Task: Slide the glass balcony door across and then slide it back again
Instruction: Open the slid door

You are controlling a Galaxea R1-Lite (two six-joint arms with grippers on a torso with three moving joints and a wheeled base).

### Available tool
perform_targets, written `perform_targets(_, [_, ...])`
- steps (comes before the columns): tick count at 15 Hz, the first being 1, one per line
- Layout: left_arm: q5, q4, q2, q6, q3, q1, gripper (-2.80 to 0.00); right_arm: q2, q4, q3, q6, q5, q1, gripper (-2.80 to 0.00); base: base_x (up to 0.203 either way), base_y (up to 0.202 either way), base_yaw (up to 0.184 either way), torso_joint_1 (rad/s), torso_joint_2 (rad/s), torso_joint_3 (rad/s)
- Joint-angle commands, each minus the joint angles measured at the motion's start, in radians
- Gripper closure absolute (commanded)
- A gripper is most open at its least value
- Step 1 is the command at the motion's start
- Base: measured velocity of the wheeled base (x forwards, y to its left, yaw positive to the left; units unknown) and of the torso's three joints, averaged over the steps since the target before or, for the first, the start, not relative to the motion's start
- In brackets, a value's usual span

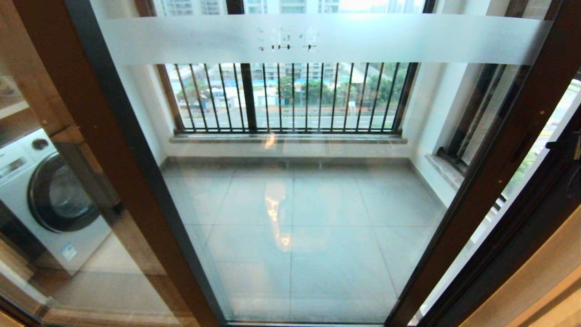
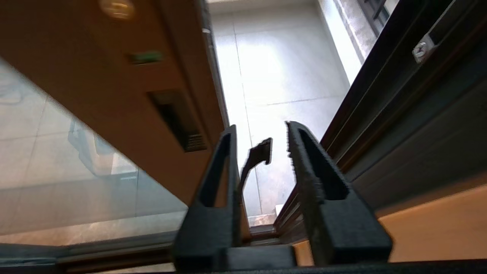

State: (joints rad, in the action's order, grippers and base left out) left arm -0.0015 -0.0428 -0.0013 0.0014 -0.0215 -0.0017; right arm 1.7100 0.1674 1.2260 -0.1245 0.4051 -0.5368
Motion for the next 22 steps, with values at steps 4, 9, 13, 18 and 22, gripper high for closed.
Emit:
perform_targets(4, [0.0,0.0,0.001,0.0,0.0,0.0,0.0,0.161,0.002,0.112,0.071,0.008,0.016,0.0,0.0,0.0,0.0,0.0,0.0,0.0])
perform_targets(9, [0.0,0.0,0.0,0.0,0.0,0.0,0.0,0.204,0.095,0.114,0.215,0.058,0.086,0.0,0.0,0.0,0.0,0.0,0.0,0.0])
perform_targets(13, [0.0,0.0,0.0,0.0,0.0,0.0,0.0,0.186,0.109,0.081,0.216,0.058,0.119,0.0,0.0,0.0,0.0,0.0,0.0,0.0])
perform_targets(18, [0.0,0.0,0.001,0.0,0.0,0.0,0.0,0.153,0.109,0.052,0.22,0.058,0.143,0.0,0.0,0.0,0.0,0.0,0.0,0.0])
perform_targets(22, [0.0,0.0,0.001,0.0,0.0,0.0,0.0,0.132,0.109,0.045,0.245,0.058,0.164,0.0,0.0,0.0,0.0,0.0,0.0,0.0])
